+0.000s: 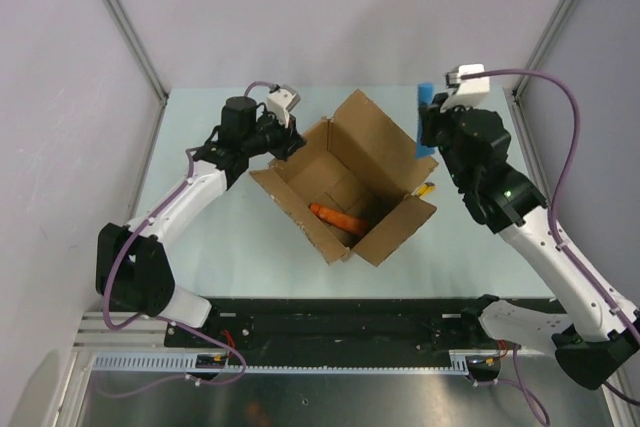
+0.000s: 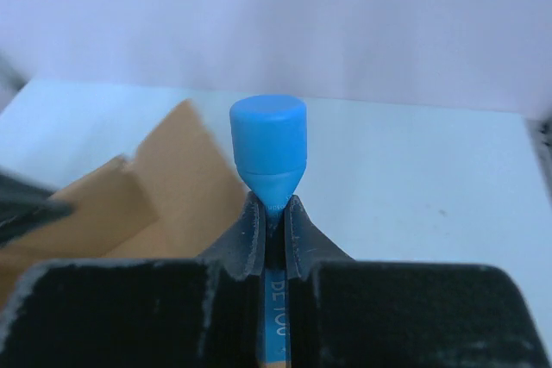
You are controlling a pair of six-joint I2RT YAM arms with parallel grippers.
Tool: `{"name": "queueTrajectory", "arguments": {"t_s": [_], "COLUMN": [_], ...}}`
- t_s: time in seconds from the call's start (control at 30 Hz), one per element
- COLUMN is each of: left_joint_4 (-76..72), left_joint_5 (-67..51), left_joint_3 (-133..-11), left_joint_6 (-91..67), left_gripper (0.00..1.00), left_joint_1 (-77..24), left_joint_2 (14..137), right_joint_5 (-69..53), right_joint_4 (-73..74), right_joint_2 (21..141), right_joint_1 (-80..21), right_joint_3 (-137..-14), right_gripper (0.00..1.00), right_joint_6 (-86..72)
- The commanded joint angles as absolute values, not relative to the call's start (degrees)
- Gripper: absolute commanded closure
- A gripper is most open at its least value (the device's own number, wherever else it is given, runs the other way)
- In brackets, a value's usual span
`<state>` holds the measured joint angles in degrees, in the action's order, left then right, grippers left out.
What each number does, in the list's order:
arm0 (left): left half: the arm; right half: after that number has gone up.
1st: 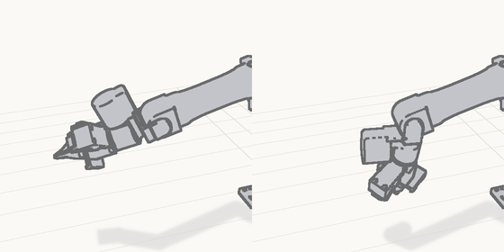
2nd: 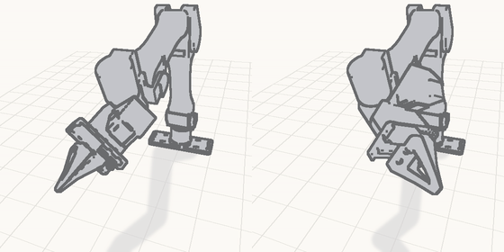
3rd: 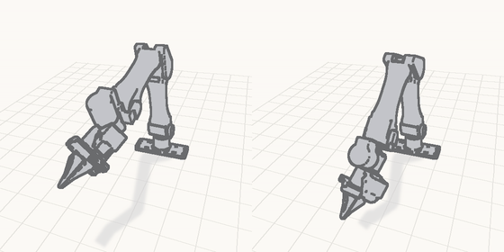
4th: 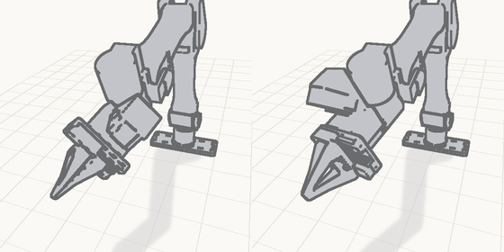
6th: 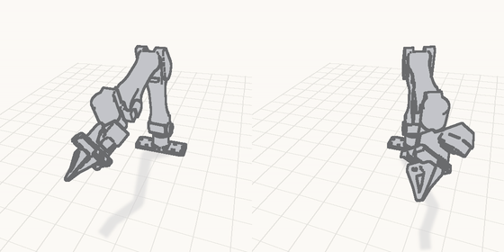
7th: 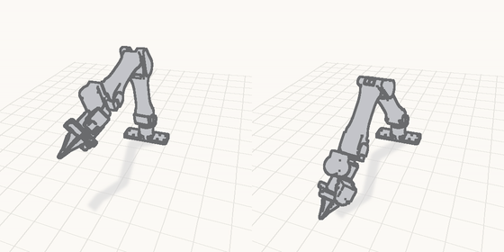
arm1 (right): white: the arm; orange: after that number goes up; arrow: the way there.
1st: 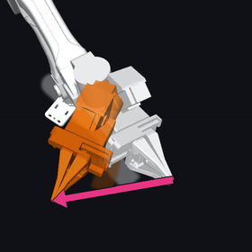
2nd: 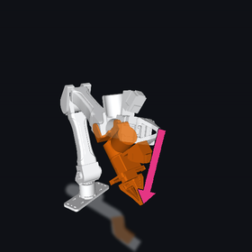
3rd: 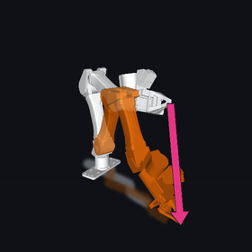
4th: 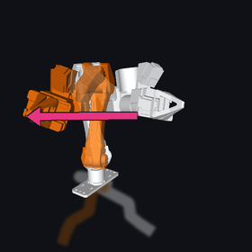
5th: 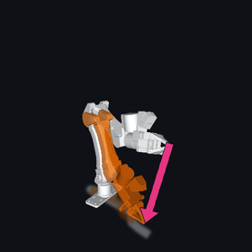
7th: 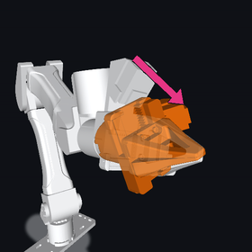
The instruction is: Unpack the express box
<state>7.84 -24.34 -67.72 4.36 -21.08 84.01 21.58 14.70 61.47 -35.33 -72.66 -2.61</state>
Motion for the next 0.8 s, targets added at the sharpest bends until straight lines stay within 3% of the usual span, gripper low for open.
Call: {"name": "queueTrajectory", "arguments": {"t_s": [0.0,0.27,0.53,0.67,0.77], "left_joint_4": [3.52,3.52,3.52,3.6,3.43], "left_joint_5": [-27.42,-27.25,-26.81,-27.07,-27.16], "left_joint_3": [-68.12,-66.62,-66.36,-66.44,-66.45], "left_joint_6": [3.69,3.6,3.96,3.43,3.34], "left_gripper": [1.0,1.0,1.0,1.0,1.0], "left_joint_1": [-21.09,-21.09,-21.09,-21.09,-21.27], "left_joint_2": [82.09,80.77,79.45,78.58,78.4], "right_joint_5": [33.13,28.48,29.09,29.09,27.96], "right_joint_4": [18.42,33.48,33.32,29.36,27.6], "right_joint_2": [64.68,74.08,86.29,91.66,94.91], "right_joint_1": [-29.55,-8.2,-4.92,-4.22,-3.52], "right_joint_3": [-75.93,-74.19,-66.1,-62.94,-60.65], "right_gripper": [0.98,0.97,0.98,0.8,0.76], "right_joint_6": [-7.1,-23.81,-29.7,-29.89,-30.41]}}
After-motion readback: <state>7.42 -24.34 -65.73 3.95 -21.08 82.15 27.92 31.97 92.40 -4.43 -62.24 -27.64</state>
